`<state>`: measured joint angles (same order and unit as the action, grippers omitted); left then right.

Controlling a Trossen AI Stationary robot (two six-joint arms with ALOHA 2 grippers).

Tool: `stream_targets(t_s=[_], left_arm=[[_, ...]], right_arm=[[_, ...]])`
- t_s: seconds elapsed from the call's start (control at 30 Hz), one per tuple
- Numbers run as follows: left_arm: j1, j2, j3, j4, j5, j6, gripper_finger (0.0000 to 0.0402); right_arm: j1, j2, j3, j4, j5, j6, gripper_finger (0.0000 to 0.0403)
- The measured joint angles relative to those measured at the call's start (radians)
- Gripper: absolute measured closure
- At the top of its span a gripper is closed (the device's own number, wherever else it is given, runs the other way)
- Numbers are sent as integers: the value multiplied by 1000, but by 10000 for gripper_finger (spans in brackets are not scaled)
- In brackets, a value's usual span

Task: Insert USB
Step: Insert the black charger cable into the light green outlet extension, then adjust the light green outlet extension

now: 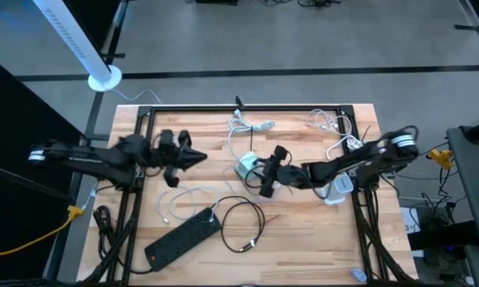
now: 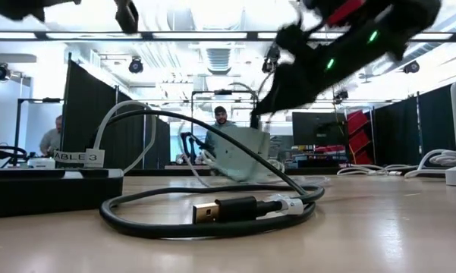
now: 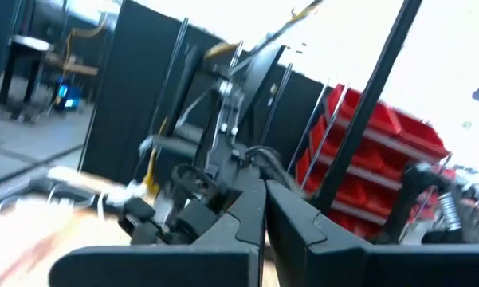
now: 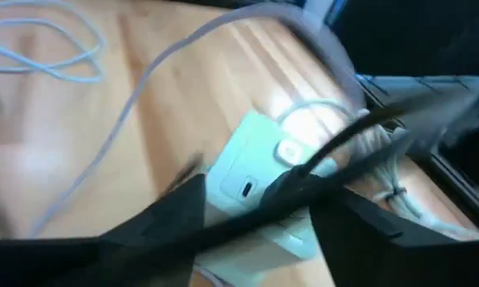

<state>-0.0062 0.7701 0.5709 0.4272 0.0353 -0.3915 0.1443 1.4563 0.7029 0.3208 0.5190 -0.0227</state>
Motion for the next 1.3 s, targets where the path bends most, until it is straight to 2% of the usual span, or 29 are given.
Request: stream_targets(t_s=[0.1, 0.3, 0.43, 0.5, 0.6, 0.7, 0.8, 0.9, 0.97, 1.07, 1.17, 1.23, 1.3], left_arm=[[0, -37, 65, -89, 0, 15, 402], [-7, -47, 203, -299, -24, -58, 402], [-27, -12, 271, -313, -37, -34, 402], [-28, 6, 297, -321, -36, 32, 402], [-28, 21, 327, -331, -37, 103, 402], [-27, 17, 354, -375, -37, 153, 402], [-26, 2, 390, -458, -37, 190, 402], [-26, -20, 437, -572, -37, 200, 402], [-26, -41, 466, -674, -37, 200, 402], [-26, -68, 506, -810, -37, 197, 402], [-27, -93, 525, -924, -36, 170, 402], [-27, -115, 528, -975, -37, 149, 402], [-27, -131, 522, -1014, -36, 134, 402]], right_arm=[[26, -131, 9, -139, -3, 27, 156], [47, -330, 92, -617, -6, 236, 145], [42, -341, 141, -912, -115, 429, 155], [39, -321, 157, -969, -155, 499, 161], [39, -273, 181, -947, -195, 580, 166], [36, -179, 218, -910, -248, 581, 164], [28, -54, 285, -918, -328, 531, 147], [14, 77, 396, -988, -347, 426, 122], [-10, 160, 499, -1062, -311, 339, 106], [-51, 274, 633, -1193, -181, 184, 90], [-89, 363, 723, -1238, -87, 59, 85], [-109, 400, 771, -1260, -72, 71, 88], [-124, 418, 809, -1277, -56, 173, 94]])
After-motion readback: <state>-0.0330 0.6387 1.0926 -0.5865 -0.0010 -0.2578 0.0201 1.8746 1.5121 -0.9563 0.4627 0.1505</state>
